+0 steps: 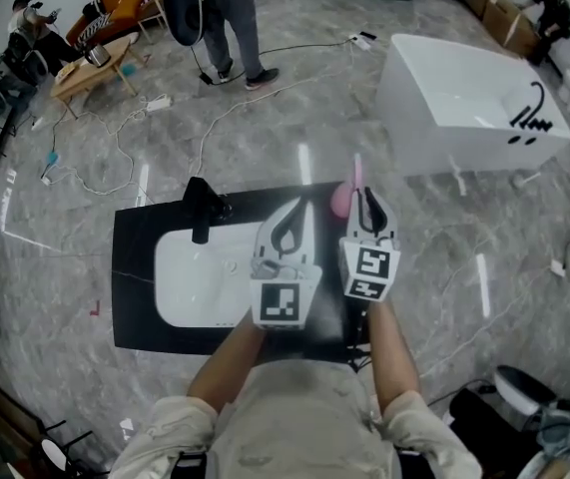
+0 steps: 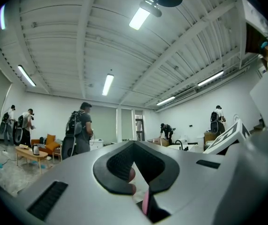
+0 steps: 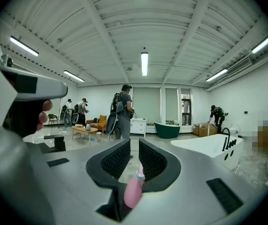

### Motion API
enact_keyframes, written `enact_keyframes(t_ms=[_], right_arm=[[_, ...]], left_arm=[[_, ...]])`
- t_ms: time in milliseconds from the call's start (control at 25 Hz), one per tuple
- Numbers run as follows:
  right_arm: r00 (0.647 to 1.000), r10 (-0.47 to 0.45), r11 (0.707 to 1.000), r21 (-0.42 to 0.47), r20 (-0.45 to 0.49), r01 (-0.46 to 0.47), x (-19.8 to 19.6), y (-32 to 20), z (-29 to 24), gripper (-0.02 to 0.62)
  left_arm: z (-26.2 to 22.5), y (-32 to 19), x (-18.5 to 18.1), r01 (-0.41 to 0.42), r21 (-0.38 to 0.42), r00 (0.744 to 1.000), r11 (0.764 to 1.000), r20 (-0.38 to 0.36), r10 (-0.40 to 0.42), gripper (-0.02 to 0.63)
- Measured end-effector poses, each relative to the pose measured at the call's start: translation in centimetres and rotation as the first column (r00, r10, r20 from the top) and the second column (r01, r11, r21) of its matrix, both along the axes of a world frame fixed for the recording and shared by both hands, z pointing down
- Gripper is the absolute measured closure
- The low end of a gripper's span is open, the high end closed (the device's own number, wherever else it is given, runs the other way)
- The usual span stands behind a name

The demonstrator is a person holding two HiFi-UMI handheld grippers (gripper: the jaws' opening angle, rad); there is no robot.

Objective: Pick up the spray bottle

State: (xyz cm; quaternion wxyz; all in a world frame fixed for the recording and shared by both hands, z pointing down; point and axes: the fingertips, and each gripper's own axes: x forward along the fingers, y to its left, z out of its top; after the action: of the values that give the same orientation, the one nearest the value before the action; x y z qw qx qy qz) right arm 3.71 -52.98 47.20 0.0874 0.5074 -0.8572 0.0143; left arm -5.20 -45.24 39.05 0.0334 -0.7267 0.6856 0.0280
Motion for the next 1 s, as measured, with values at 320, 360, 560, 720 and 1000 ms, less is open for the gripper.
enact_keyframes(t_ms=[320,360,560,720,1000], right_arm=[[0.999,0.006,0.999,-0.043,-0.047,-0.008,-0.5,-2.7,2.5,0.498],[0.999,0.005,0.998,-0.055,-0.049,-0.008,-0.5,-3.0,2.9,0.492],[0.998,0.015,0.995,-0.096,-0.065,-0.021,-0.5,-4.5,5.1,0.449],[0.998,0.002,0.992,-0.127,-0.067,-0.011,-1.1,-5.8,6.6,0.436],[0.998,0.023,0.988,-0.153,-0.056,-0.031,-1.2,-7.3,8.4,0.436]], left_arm=[[0.3,-0.5,-1.0,0.052,-0.010,0.999,0.999,0.009,-0.052,0.604],[0.4,-0.5,-1.2,0.060,-0.012,0.998,0.998,0.007,-0.060,0.604],[0.8,-0.6,-1.6,0.085,-0.022,0.996,0.996,0.010,-0.085,0.604],[1.5,-0.8,-2.3,0.111,-0.043,0.994,0.993,0.012,-0.111,0.604],[2.8,-0.9,-2.8,0.136,-0.068,0.991,0.988,0.021,-0.135,0.604]])
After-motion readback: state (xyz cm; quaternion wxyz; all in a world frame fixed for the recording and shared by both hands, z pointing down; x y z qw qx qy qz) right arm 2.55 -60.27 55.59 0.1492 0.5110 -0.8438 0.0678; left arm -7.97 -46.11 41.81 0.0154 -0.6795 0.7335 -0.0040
